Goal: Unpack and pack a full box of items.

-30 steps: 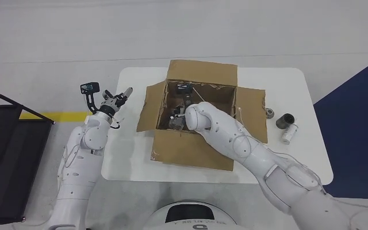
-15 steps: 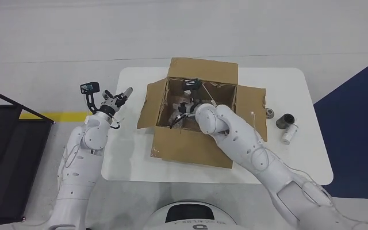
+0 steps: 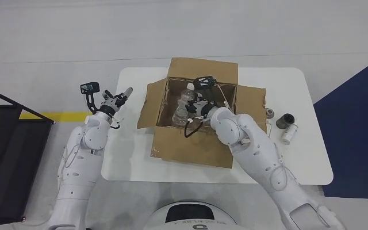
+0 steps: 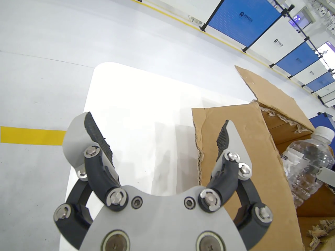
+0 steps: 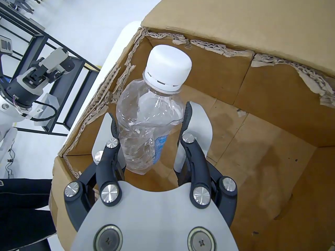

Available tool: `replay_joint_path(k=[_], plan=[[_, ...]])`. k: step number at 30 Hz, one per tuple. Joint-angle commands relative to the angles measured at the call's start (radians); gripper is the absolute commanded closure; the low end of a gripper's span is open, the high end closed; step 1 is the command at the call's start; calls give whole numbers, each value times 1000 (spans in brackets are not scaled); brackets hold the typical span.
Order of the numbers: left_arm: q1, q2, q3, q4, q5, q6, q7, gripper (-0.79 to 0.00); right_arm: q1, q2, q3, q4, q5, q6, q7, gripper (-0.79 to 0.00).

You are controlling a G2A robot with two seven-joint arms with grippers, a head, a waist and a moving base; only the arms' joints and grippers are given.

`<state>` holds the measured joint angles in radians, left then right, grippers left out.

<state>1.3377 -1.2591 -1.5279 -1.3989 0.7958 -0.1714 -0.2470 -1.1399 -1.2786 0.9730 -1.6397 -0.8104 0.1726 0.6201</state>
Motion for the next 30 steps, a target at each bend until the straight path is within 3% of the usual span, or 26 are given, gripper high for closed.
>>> replay_joint_path(k=[1, 11, 23, 27, 30], plan=[[0, 0, 0, 0, 0, 0, 0, -785, 1, 0, 3, 4, 0, -11, -2, 0], [0, 0, 0, 0, 0, 0, 0, -785, -61, 12, 95, -36, 60, -117, -91, 0], [0, 0, 0, 0, 0, 0, 0, -785, 56, -6, 64, 150, 193, -232, -11, 0], [0, 0, 0, 0, 0, 0, 0, -785, 64, -5, 72, 162, 201, -240, 0, 0], [0, 0, 0, 0, 0, 0, 0, -785, 103, -9, 45, 210, 175, -215, 86, 0]])
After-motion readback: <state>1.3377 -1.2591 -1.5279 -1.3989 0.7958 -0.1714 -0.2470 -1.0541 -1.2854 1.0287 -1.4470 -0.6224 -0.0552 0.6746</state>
